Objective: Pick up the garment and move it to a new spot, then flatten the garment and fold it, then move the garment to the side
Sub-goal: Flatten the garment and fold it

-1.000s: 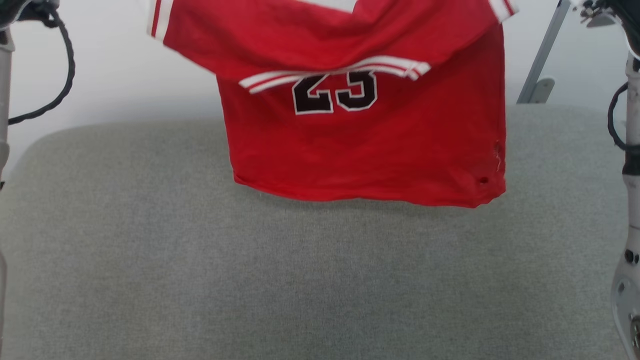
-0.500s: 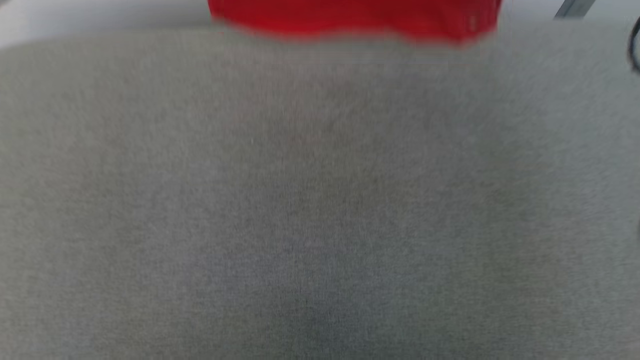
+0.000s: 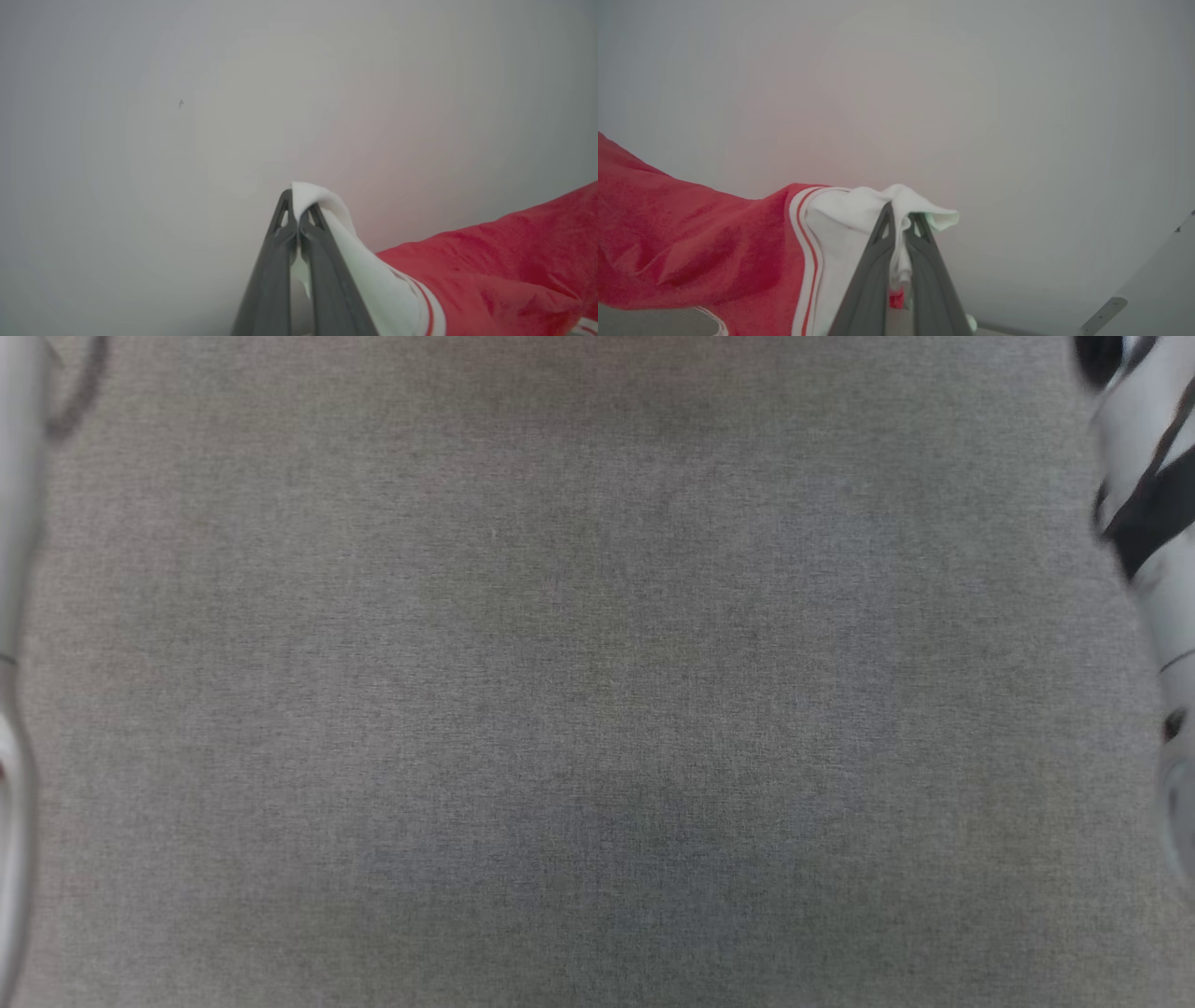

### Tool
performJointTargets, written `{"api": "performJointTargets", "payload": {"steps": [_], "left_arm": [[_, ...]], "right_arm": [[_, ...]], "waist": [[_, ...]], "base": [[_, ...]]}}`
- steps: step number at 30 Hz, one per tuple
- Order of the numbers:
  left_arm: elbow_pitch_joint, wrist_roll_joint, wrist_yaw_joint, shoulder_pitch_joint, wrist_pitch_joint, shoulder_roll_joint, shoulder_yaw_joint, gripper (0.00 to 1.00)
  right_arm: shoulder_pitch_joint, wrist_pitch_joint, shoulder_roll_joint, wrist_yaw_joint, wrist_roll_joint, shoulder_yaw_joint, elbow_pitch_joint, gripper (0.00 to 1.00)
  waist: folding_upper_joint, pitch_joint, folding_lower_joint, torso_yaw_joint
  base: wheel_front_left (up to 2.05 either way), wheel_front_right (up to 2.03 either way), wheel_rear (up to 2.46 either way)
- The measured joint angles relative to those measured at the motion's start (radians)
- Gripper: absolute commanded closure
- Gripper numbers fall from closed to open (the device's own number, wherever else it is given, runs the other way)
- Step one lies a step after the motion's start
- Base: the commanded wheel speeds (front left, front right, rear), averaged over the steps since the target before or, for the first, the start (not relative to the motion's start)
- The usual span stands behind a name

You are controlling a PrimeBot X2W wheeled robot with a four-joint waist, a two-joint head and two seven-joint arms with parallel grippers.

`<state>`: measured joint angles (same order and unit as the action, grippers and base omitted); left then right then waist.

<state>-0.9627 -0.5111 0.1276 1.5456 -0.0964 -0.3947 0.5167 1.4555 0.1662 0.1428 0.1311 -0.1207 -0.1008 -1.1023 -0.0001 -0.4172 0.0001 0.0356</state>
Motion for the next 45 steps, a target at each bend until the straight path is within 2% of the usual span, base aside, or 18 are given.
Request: {"api": "performJointTargets", "payload": {"steps": [6, 10, 13, 19, 22, 23, 25, 29, 36, 41, 45], "left_arm": [[-0.062, -0.079, 0.003, -0.12, 0.06, 0.009, 0.054, 1.0], [-0.058, -0.144, 0.003, -0.211, 0.194, 0.005, 0.119, 1.0], [-0.032, -0.215, 0.003, -0.278, 0.311, -0.015, 0.155, 1.0], [0.075, -0.336, 0.003, -0.441, 0.498, -0.091, 0.213, 1.0], [0.14, -0.38, 0.003, -0.519, 0.568, -0.132, 0.222, 1.0], [0.185, -0.41, -0.004, -0.574, 0.598, -0.163, 0.218, 1.0], [0.248, -0.43, -0.017, -0.631, 0.627, -0.189, 0.215, 1.0], [0.418, -0.473, -0.086, -0.768, 0.68, -0.247, 0.212, 1.0], [0.813, -0.542, -0.281, -1.023, 0.744, -0.385, 0.186, 1.0], [1.047, -0.581, -0.407, -1.183, 0.782, -0.482, 0.178, 1.0], [1.177, -0.613, -0.495, -1.297, 0.807, -0.544, 0.181, 1.0]], "right_arm": [[-0.077, -0.101, -0.021, 0.0, -0.125, -0.054, -0.078, 1.0], [-0.141, -0.207, -0.007, 0.0, -0.2, -0.131, -0.076, 1.0], [-0.207, -0.299, 0.006, 0.0, -0.276, -0.208, -0.028, 1.0], [-0.383, -0.452, 0.102, 0.0, -0.448, -0.355, 0.151, 1.0], [-0.468, -0.523, 0.167, 0.0, -0.523, -0.399, 0.242, 1.0], [-0.521, -0.569, 0.205, 0.0, -0.573, -0.414, 0.298, 1.0], [-0.574, -0.616, 0.241, 0.0, -0.609, -0.424, 0.354, 1.0], [-0.682, -0.705, 0.305, 0.0, -0.669, -0.429, 0.465, 1.0], [-0.893, -0.857, 0.405, 0.0, -0.732, -0.375, 0.662, 1.0], [-1.046, -0.988, 0.443, 0.0, -0.751, -0.31, 0.822, 1.0], [-1.187, -1.102, 0.458, 0.0, -0.754, -0.235, 0.951, 1.0]], "waist": [[0.0, 0.02, 0.0, 0.013], [0.0, 0.048, 0.0, 0.02], [0.0001, 0.076, 0.0, 0.025], [0.0001, 0.135, 0.0, 0.03], [0.0001, 0.164, 0.0, 0.031], [0.0001, 0.18, 0.0, 0.032], [0.0002, 0.195, 0.0, 0.033], [0.0002, 0.222, 0.0, 0.035], [0.0001, 0.256, 0.0, 0.045], [0.0002, 0.268, 0.0, 0.048], [0.0002, 0.273, 0.0, 0.051]], "base": [[0.0, 0.0, 0.0], [0.0, 0.0, 0.0], [0.0, 0.0, 0.0], [0.0, 0.0, 0.0], [0.0, 0.0, 0.0], [0.0, 0.0, 0.0], [0.0, 0.0, 0.0], [0.0, 0.0, 0.0], [0.0, 0.0, 0.0], [0.0, 0.0, 0.0], [0.0, 0.0, 0.0]]}}
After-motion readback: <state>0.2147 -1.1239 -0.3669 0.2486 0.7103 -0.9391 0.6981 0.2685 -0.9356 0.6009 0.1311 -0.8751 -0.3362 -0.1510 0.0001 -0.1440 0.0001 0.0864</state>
